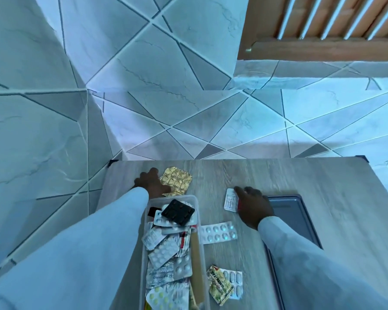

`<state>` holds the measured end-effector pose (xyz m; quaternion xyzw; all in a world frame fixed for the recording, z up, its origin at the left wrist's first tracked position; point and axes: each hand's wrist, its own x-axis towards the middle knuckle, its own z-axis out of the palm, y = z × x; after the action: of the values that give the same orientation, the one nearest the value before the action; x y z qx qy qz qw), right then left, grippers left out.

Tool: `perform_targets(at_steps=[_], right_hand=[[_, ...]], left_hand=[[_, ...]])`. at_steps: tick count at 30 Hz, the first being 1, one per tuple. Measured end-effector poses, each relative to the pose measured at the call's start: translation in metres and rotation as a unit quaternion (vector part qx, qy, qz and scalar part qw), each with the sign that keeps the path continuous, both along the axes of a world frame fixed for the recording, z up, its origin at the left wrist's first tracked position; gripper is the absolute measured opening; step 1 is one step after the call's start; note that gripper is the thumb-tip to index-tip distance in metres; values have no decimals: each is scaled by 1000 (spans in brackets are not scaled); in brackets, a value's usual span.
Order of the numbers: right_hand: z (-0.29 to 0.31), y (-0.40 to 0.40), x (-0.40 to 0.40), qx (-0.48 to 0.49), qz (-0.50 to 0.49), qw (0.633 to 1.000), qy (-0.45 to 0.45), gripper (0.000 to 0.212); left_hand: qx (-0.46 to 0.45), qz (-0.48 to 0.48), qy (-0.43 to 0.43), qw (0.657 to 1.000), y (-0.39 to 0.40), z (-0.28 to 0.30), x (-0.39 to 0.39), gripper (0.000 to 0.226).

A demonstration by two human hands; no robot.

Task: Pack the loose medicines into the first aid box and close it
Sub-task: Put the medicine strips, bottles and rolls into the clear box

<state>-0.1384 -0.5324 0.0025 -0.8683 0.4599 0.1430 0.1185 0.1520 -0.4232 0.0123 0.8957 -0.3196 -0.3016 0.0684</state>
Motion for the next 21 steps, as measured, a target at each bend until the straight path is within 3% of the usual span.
perform_targets(at_steps=[2, 4, 7, 9, 13, 17, 21], right_hand=[[1, -4, 2, -22, -2, 1000, 1, 64], [9, -6, 3, -3, -37, 998, -57, 47], [26, -5, 5, 153, -104, 963, -195, 7], [36, 0, 6, 218, -79, 948, -217, 9], [23, 28, 10, 255, -30, 959, -122, 25], [8, 58, 12, 145, -14, 987, -64, 49], [7, 66, 13, 45, -4, 999, -21, 65]], left_hand=[[43, -10, -49, 998, -12, -3, -1, 95], [50, -5, -56, 997, -19, -7, -2, 94], [35, 27, -34, 998, -23, -16, 0, 93], [32, 45, -27, 998, -23, -21, 4, 94], [79, 51, -51, 994, -22, -30, 9, 98], [54, 91, -49, 993, -17, -24, 3, 84], [-105, 129, 21, 986, -2, -10, 10, 52]])
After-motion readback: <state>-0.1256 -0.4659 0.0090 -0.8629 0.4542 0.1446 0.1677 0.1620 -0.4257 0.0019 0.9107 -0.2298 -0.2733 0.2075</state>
